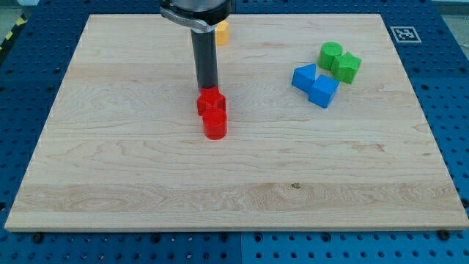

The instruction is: Place the arm to the left of the blue triangle

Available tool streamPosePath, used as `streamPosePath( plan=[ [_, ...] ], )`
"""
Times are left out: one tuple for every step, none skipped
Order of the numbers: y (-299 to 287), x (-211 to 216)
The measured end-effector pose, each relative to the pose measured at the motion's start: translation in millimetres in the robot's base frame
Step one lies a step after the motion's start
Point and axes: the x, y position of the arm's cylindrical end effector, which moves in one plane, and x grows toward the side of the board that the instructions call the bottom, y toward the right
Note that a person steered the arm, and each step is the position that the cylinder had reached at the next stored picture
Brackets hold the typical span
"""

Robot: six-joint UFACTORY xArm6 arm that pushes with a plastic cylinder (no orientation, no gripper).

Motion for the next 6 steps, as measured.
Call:
streamPosePath(
  plan=[
    [0.0, 1.1],
    [0.0, 1.1],
    [0.0, 0.3],
    [0.0, -23.3],
    [2.6, -53.5],
    [32.9, -53.7]
  ],
)
